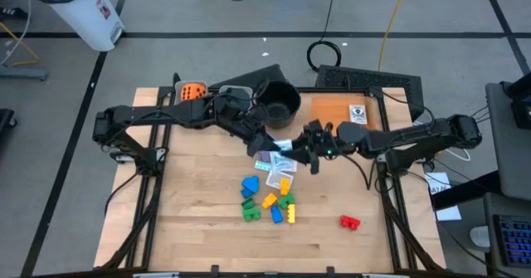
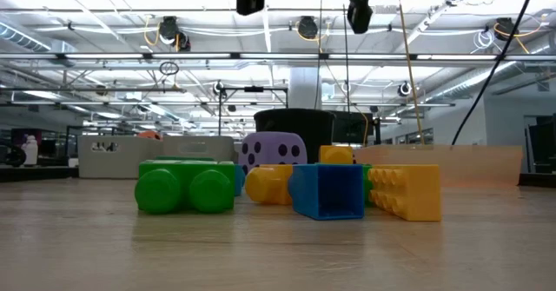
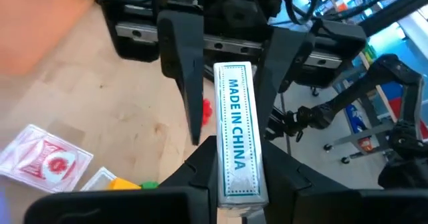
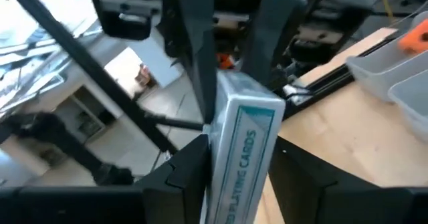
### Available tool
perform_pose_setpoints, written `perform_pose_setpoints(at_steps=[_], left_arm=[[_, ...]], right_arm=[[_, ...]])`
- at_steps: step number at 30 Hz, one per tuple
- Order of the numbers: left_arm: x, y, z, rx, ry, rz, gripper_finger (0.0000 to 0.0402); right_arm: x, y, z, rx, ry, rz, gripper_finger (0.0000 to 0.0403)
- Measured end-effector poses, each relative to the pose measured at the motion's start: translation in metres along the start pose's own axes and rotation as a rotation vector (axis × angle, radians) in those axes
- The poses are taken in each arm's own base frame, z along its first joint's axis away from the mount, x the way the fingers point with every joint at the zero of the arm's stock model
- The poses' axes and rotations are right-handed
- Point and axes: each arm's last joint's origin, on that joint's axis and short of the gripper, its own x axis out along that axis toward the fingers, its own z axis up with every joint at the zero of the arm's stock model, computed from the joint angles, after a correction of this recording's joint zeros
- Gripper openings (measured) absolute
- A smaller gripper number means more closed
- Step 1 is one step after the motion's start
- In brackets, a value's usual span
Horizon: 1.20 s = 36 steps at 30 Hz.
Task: Pick & Place Toys
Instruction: Put the blue deck of cards into the orange bin
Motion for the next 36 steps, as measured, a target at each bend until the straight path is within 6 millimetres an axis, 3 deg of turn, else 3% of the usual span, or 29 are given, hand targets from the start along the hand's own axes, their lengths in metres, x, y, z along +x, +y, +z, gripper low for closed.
perform_pose_setpoints(at_steps=[13, 18, 22, 27, 36], left_arm=[[-0.012, 0.025, 0.015, -0.129, -0.220, 0.292, 0.0071], [-0.014, 0.028, 0.018, -0.172, -0.346, 0.436, 0.0072], [-0.015, 0.029, 0.019, -0.190, -0.440, 0.521, 0.0073], [-0.012, 0.029, 0.026, -0.168, -0.510, 0.497, 0.0073], [0.002, 0.042, 0.024, -0.174, -0.497, 0.551, 0.0074]], right_arm=[[-0.005, -0.038, 0.024, -0.229, -0.062, -0.177, 0.0255], [-0.007, -0.044, 0.029, -0.360, -0.125, -0.329, 0.0288], [-0.008, -0.044, 0.029, -0.447, -0.146, -0.418, 0.0302], [-0.006, -0.048, 0.028, -0.511, -0.149, -0.512, 0.0305], [0.009, -0.054, 0.028, -0.591, -0.049, -0.604, 0.0315]])
